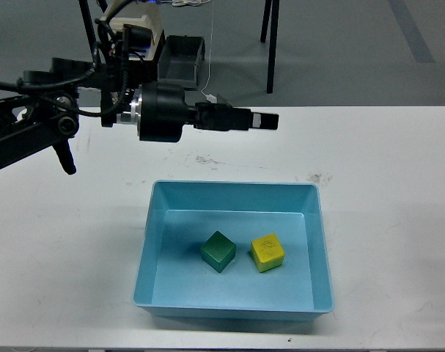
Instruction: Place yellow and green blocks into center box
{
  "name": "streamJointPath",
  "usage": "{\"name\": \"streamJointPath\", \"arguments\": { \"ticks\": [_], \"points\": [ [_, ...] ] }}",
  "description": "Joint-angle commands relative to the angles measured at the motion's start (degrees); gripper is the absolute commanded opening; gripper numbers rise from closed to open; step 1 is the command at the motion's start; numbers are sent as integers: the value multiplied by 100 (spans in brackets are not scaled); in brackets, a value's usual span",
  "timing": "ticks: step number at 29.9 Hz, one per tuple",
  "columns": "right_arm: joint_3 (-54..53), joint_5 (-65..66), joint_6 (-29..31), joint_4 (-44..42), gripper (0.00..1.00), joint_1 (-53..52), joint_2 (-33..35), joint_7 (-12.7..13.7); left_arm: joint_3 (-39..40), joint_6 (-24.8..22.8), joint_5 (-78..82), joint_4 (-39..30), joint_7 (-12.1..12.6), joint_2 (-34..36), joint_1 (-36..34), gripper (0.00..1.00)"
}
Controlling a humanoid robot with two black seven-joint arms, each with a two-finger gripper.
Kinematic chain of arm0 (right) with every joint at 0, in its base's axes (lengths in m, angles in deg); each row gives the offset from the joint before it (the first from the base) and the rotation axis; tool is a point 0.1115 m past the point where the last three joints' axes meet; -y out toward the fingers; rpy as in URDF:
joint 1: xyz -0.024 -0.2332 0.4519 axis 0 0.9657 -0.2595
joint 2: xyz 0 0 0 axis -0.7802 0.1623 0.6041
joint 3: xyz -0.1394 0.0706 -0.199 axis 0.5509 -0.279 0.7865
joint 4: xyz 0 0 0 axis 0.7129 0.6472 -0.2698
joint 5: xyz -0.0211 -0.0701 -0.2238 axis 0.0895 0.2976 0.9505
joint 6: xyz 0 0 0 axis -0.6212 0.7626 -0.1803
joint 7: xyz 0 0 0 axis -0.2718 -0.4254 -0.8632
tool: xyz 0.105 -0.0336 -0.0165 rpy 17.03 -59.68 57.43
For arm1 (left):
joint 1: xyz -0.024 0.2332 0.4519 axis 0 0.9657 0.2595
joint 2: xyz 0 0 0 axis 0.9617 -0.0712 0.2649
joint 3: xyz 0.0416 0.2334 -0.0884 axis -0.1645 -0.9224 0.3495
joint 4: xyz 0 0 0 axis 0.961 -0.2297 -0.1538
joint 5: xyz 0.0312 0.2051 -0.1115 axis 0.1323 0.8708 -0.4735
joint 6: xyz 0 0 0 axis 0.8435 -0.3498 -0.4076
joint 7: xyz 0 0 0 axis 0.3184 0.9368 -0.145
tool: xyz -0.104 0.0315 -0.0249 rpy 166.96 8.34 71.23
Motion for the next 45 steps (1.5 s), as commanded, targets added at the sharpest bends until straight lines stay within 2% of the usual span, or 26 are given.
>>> {"name": "streamJointPath", "arguments": {
  "ticks": [1,3,6,9,11,14,15,20,24,25,30,34,38,45],
  "points": [
    [148,-389,28,-6,100,-297,-120,122,1463,0,-1431,34,0,47,1171,95],
    [202,-959,151,-6,100,-421,-182,245,2281,0,-1766,25,0,-23,1813,96],
    [184,-2092,677,-32,100,-562,-191,578,3267,0,-2232,-185,0,-181,2763,97],
    [114,-3244,1135,-67,100,-641,-191,1017,4014,0,-2838,-721,0,-269,3721,99],
    [70,-3859,1215,-67,100,-711,-217,1290,4541,66,-3190,-976,0,-470,4318,100],
    [-140,-4651,1250,-93,100,-720,-445,1370,5122,338,-3385,-1258,0,-805,5031,100],
    [-219,-4915,1259,-111,100,-720,-550,1379,5254,408,-3411,-1311,83,-901,5251,100],
    [-466,-5786,1442,-111,100,-597,-885,1432,5352,821,-3954,-1337,478,-1034,5911,100],
    [-563,-5980,1917,-50,100,-71,-1096,1809,5291,1260,-5437,-1337,1111,-1043,6149,100],
    [-572,-5989,1996,-24,100,70,-1149,1897,5282,1401,-5824,-1337,1173,-1043,6176,100],
    [-572,-6147,2190,64,100,641,-1333,1959,5265,1411,-6882,-1469,1191,-1052,6500,100],
    [-572,-6805,2357,222,100,1054,-1492,1977,5334,999,-7181,-1733,1139,-1384,6930,100],
    [-572,-7237,2498,302,100,1318,-1492,1977,5352,936,-7682,-1812,1156,-1693,7248,100],
    [-475,-7484,2691,293,100,1697,-1492,1977,5238,629,-7771,-1821,1191,-1764,7573,100]
  ]
}}
